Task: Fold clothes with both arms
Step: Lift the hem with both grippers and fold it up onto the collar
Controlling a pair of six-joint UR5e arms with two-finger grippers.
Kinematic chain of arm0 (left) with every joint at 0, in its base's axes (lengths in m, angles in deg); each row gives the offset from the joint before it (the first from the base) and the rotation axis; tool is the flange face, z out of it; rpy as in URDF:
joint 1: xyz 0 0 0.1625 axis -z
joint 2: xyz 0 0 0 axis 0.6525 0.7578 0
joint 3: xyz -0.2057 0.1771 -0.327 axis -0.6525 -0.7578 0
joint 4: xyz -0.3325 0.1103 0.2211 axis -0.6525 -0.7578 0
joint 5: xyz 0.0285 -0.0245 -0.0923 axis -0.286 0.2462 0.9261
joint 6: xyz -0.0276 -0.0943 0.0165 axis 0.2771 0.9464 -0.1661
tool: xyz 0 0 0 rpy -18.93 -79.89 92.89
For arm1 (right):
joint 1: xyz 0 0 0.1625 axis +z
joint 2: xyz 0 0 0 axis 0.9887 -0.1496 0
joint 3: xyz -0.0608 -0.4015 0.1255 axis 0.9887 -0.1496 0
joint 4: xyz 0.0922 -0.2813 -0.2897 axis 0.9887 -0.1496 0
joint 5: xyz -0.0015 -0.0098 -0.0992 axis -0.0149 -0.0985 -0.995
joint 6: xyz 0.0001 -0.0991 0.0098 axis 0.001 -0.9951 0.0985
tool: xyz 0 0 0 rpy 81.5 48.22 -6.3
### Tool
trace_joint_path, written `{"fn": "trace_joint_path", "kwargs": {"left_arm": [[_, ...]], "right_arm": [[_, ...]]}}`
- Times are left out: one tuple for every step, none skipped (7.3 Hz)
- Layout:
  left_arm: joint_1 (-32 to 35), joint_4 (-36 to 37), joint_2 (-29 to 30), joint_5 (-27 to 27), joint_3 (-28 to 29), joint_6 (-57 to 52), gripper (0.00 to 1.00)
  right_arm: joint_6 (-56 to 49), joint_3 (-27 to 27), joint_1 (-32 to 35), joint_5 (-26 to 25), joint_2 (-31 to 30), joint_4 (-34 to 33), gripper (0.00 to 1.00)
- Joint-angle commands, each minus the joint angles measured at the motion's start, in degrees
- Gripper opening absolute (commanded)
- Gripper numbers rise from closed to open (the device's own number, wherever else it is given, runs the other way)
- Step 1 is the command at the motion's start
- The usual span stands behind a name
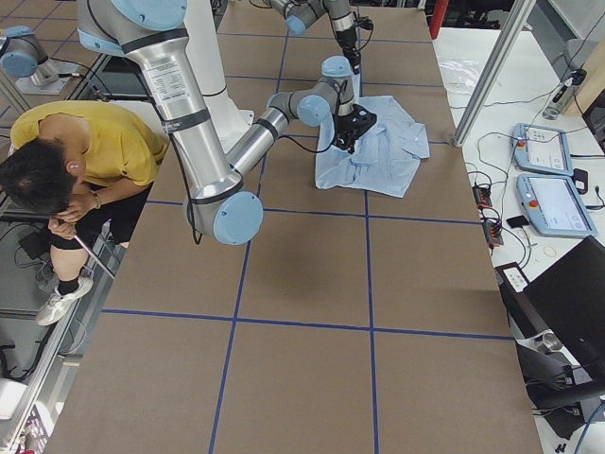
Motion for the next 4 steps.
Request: {"fn": "trace_joint_path", "kwargs": {"left_arm": [[4.4,-12.4,5.75,-0.01,17.49,-2.92,0.0],[5.8,-16.8,9.52,-0.01,25.93,-3.88,0.0],[6.6,-22.15,10.34,-0.27,31.41,-5.02,0.0],[6.61,-26.29,13.4,-0.53,38.08,-5.12,0.0]], "right_arm": [[-6.74,-18.38,4.89,1.97,11.77,0.35,0.0],[-7.18,-27.01,5.16,1.71,15.5,5.05,0.0],[-7.44,-33.97,5.6,1.27,15.97,12.49,0.0],[-8.14,-37.78,5.6,0.57,16.67,15.26,0.0]]}}
